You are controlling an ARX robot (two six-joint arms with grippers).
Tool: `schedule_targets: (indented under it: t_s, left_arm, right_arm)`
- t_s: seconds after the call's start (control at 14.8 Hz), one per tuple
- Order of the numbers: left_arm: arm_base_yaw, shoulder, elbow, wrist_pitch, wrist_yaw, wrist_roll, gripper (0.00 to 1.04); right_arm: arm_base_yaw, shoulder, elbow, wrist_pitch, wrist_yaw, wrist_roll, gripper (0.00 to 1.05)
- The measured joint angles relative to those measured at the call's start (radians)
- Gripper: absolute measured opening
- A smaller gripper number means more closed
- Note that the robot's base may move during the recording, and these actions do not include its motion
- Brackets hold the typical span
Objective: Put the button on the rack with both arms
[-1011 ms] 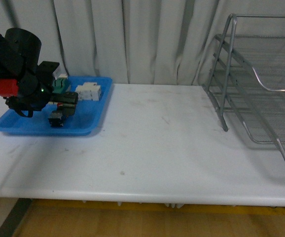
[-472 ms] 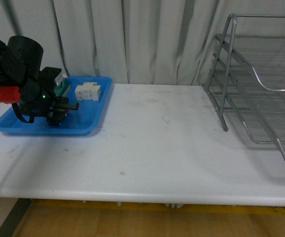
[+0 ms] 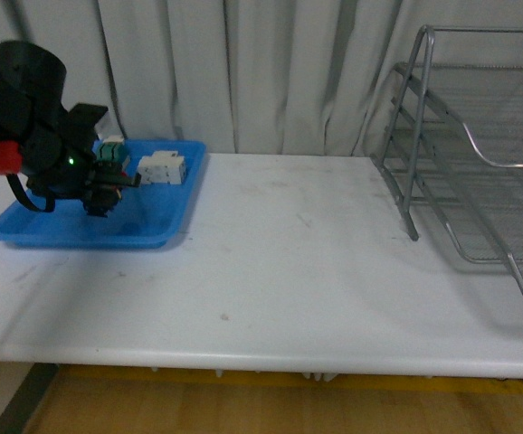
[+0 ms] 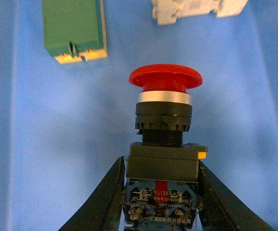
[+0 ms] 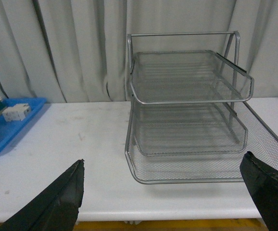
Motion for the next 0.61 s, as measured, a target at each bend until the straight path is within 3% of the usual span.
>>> schedule_targets:
  t_s: [0.34, 0.61]
  left_arm:
    - [0.047, -0.421, -0.392, 0.167, 0.157, 0.044, 0.37]
    - [0.167, -0.833, -0.834, 0.211, 0.309, 0.082, 0.37]
  right_arm:
    - [0.0, 0.0, 0.0, 0.0, 0.0, 0.0, 0.98]
    - [0.0, 0.0, 0.0, 0.0, 0.0, 0.0, 0.98]
